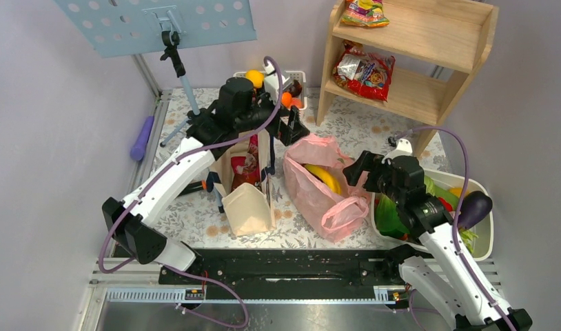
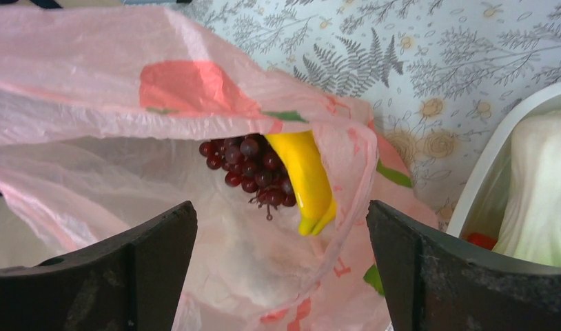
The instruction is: Untie the knot of the grocery bags and take out the mixed food
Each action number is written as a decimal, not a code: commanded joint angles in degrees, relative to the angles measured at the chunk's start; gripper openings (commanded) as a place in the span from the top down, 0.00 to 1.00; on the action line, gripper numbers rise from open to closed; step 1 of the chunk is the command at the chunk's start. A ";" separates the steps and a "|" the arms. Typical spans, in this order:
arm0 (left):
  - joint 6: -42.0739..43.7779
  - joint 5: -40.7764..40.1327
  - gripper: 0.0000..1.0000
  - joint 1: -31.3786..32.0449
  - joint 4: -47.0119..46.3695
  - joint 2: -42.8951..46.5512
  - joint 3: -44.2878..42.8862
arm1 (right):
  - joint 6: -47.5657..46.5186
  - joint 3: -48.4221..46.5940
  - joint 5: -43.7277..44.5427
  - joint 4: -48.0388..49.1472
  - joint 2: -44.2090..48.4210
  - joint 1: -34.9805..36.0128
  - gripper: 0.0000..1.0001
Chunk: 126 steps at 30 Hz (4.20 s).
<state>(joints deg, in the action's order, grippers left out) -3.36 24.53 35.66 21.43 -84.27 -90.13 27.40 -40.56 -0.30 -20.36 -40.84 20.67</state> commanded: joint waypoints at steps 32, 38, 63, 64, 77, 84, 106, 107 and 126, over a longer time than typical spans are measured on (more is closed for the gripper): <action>0.51 -10.48 0.71 11.38 2.30 7.84 12.39 | -1.82 -9.99 -13.57 -1.64 -2.58 4.24 0.32; -0.29 -11.51 0.93 12.08 2.15 8.25 13.16 | -2.84 -8.82 -6.54 4.85 -10.20 10.03 0.37; -5.48 -19.89 1.00 12.88 3.13 15.21 23.90 | 19.79 16.29 12.45 -4.31 -9.10 40.21 0.15; -5.36 -20.17 1.00 12.92 3.63 15.95 24.99 | 21.02 16.37 13.79 -4.96 -9.91 41.90 0.14; -0.89 -11.73 1.00 13.01 1.77 23.76 35.89 | 20.04 7.90 30.66 -4.66 -8.77 48.42 0.04; -1.64 -12.24 1.00 12.97 2.17 22.66 35.20 | 11.76 6.52 30.81 5.73 -11.50 48.41 0.21; -2.62 -10.25 1.00 13.01 0.89 23.01 35.73 | 16.46 -0.82 55.78 17.30 -38.03 45.05 0.17; -2.60 -10.36 1.00 12.99 0.88 23.01 35.69 | 16.46 -0.65 55.31 17.55 -38.61 44.13 0.17; -2.71 -9.92 1.00 13.03 0.89 23.58 35.72 | 17.49 -3.59 45.59 19.84 -50.43 36.73 0.18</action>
<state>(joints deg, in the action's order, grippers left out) -6.04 13.13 48.42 23.83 -61.60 -54.70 40.69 -40.47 44.53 4.60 -89.60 58.81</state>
